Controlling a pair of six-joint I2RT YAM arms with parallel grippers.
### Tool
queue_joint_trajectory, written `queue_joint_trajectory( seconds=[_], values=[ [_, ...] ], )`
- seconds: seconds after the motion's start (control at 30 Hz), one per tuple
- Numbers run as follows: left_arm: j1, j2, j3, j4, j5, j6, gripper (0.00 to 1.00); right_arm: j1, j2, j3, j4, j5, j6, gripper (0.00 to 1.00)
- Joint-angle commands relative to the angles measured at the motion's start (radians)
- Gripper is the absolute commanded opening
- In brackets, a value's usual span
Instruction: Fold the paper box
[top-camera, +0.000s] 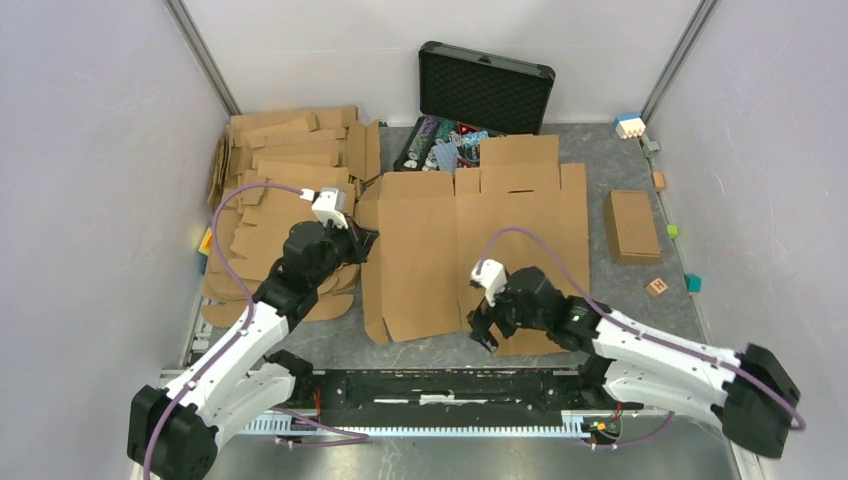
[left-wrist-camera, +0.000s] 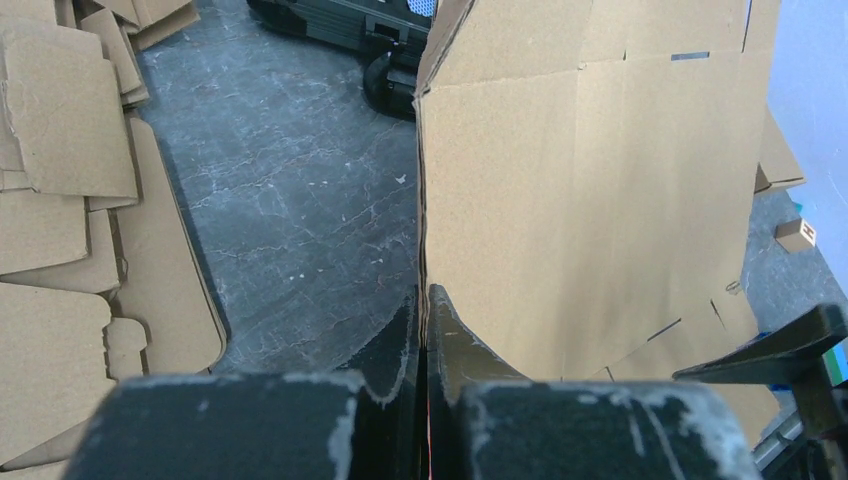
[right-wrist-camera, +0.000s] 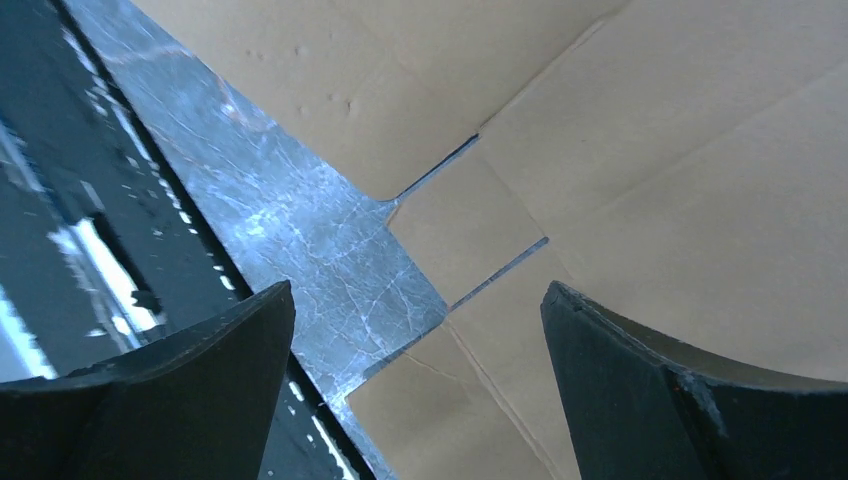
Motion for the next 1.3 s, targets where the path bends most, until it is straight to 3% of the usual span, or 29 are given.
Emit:
queue_joint_trajectory(
  seconds=[0.0, 0.33, 0.7, 0.93, 1.27],
  values=[
    [0.01, 0.006, 0.034, 0.078, 0.008, 0.002, 0.04, 0.184, 0.134, 0.056, 0.073, 0.33, -0.013, 0.98],
    [0.024, 0.046, 0.102, 0.025, 0.039, -0.002, 0.04, 0.352, 0.315, 0.107, 0.109, 0.625, -0.018, 0.98],
    [0.026, 0.077, 0.156, -0.029, 0.07, -0.007, 0.04, 0.417, 0.43, 0.079, 0.251, 0.711, -0.032, 0.98],
    [0.028, 0.105, 0.254, -0.19, 0.078, 0.007, 0.04, 0.417, 0.478, 0.054, 0.35, 0.791, -0.098, 0.98],
    [0.05, 0.192, 0.355, -0.249, 0.158, -0.001, 0.04, 0.417, 0.496, 0.007, 0.419, 0.77, -0.153, 0.98]
  ],
)
